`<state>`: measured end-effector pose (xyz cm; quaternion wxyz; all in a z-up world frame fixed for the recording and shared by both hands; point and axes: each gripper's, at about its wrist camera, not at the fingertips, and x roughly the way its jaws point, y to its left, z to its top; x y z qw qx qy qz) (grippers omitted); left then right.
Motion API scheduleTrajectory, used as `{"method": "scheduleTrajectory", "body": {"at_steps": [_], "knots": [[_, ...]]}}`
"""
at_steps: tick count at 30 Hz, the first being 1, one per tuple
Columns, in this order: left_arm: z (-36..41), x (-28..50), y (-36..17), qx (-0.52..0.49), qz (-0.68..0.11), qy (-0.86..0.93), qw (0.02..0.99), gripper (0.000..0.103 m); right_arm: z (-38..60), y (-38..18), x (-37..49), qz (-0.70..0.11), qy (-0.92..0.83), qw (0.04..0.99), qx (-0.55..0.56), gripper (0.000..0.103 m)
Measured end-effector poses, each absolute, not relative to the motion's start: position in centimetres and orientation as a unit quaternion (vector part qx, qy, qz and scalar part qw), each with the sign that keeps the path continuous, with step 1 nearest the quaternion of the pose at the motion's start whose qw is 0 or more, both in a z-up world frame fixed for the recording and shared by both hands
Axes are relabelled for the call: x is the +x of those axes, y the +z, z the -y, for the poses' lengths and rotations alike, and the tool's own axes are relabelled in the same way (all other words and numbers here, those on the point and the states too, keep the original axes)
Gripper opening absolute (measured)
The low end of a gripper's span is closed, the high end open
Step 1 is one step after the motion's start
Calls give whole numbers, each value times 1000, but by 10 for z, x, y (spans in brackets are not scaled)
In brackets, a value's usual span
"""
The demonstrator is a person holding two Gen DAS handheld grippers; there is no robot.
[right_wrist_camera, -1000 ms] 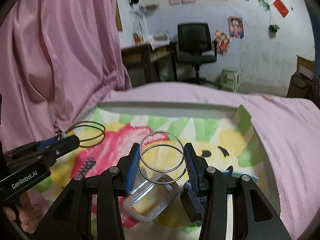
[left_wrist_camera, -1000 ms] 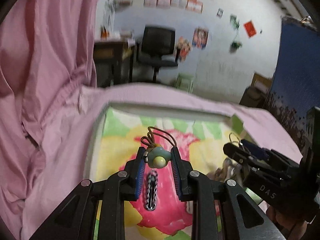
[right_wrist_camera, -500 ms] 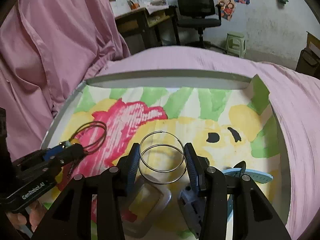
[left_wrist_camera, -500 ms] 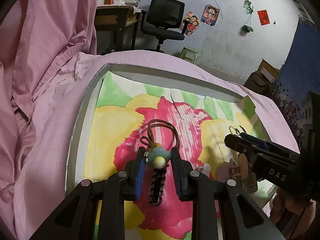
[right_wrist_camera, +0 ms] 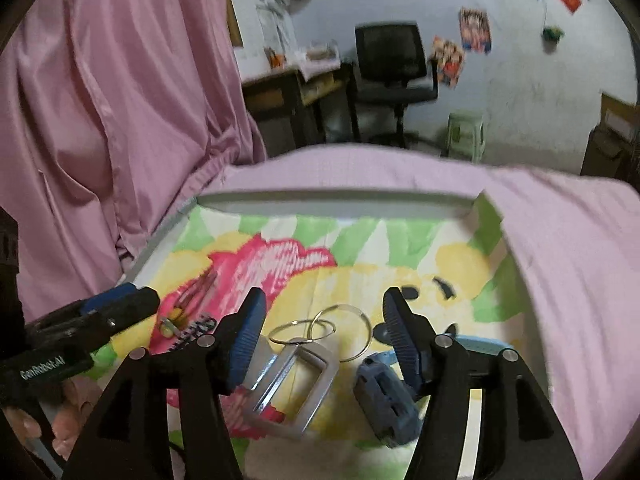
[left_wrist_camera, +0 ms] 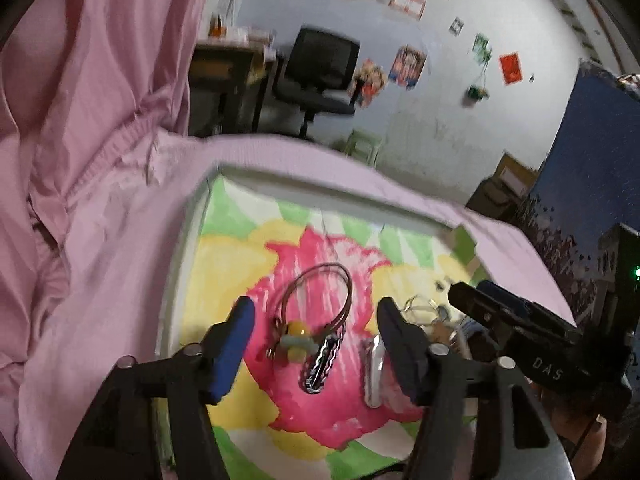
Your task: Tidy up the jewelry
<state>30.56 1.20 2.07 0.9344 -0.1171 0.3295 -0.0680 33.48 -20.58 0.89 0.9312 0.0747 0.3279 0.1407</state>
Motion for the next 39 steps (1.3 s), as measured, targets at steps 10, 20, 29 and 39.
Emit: {"method": "scheduleTrajectory", "body": {"at_steps": [10,20,29,39], "knots": [[-6,245,63,-82,-214,-64,971,83,227,63,257,-171,143,972,77,87],[-1,180,81,-56,-132,-60,988,102,240,85,185,-73,131,986,71,102],[2,130,84,-38,-102,-59,992,103,243,79,142,-60,125,988,72,102],[-11,90,60,-43,-107,-41,992,103,244,49,117,-98,121,985,67,102]]}}
